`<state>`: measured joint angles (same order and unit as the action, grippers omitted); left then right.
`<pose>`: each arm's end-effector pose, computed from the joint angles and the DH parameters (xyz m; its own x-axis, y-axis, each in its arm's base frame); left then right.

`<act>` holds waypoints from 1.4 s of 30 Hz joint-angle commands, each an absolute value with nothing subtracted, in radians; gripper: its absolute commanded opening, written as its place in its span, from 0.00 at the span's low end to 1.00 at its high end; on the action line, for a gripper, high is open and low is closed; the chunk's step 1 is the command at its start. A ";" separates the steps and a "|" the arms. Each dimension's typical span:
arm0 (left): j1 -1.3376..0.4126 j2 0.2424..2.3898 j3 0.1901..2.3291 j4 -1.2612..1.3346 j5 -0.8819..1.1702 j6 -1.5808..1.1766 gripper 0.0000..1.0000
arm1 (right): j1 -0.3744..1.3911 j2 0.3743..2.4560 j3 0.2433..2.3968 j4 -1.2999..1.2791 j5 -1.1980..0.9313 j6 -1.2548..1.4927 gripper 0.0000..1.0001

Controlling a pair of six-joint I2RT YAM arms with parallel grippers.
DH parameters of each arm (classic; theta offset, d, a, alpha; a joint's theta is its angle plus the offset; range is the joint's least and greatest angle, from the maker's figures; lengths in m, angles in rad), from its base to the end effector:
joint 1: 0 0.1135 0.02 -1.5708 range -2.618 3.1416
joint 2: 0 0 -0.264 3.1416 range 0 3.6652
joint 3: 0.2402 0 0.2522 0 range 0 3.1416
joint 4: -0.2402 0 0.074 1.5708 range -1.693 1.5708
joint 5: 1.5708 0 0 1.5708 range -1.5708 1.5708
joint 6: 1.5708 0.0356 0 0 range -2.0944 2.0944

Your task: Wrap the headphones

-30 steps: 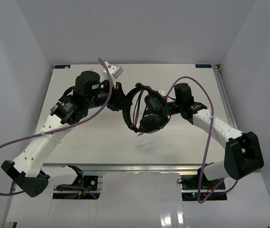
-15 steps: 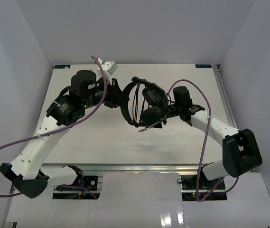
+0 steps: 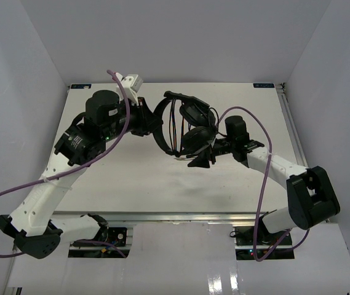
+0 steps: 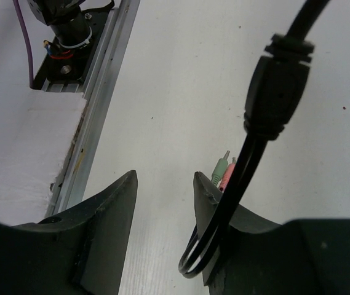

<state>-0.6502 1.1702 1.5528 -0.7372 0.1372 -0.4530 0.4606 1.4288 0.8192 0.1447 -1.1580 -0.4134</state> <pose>0.1756 -0.1397 0.4658 -0.5556 -0.1221 -0.8224 0.5100 0.7311 -0.4531 0.2513 0.1611 0.2442 -0.0015 -0.1807 -0.9835 -0.9963 -0.0842 0.0170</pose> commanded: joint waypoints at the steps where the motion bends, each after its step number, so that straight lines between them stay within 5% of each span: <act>1: -0.653 1.099 1.563 -0.680 0.092 -0.515 0.00 | 0.465 1.388 0.810 0.225 -1.166 -0.372 0.46; 6: -0.653 1.082 1.545 -0.671 0.053 -0.535 0.00 | 0.465 1.373 0.808 0.226 -1.160 -0.360 0.38; 10: -0.653 1.082 1.539 -0.668 0.020 -0.567 0.00 | 0.465 1.367 0.838 0.160 -1.136 -0.388 0.18; 14: -0.653 1.079 1.535 -0.650 -0.055 -0.614 0.00 | 0.472 1.346 0.893 0.007 -1.071 -0.500 0.08; 24: -0.653 1.074 1.413 -0.549 -0.266 -0.871 0.00 | 0.546 1.343 1.217 -0.724 -0.777 -1.060 0.08; 32: -0.653 1.123 1.394 -0.531 -0.386 -0.962 0.00 | 0.768 1.211 1.271 -0.794 -0.330 -1.158 0.08; 42: -0.648 1.108 1.362 -0.599 -0.458 -0.893 0.00 | 0.851 1.132 1.333 -0.783 -0.041 -1.187 0.08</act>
<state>-0.6502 1.1431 1.3657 -0.6307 -0.3991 -0.8975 0.8246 1.1518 1.2653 -0.7607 -0.1924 -1.1536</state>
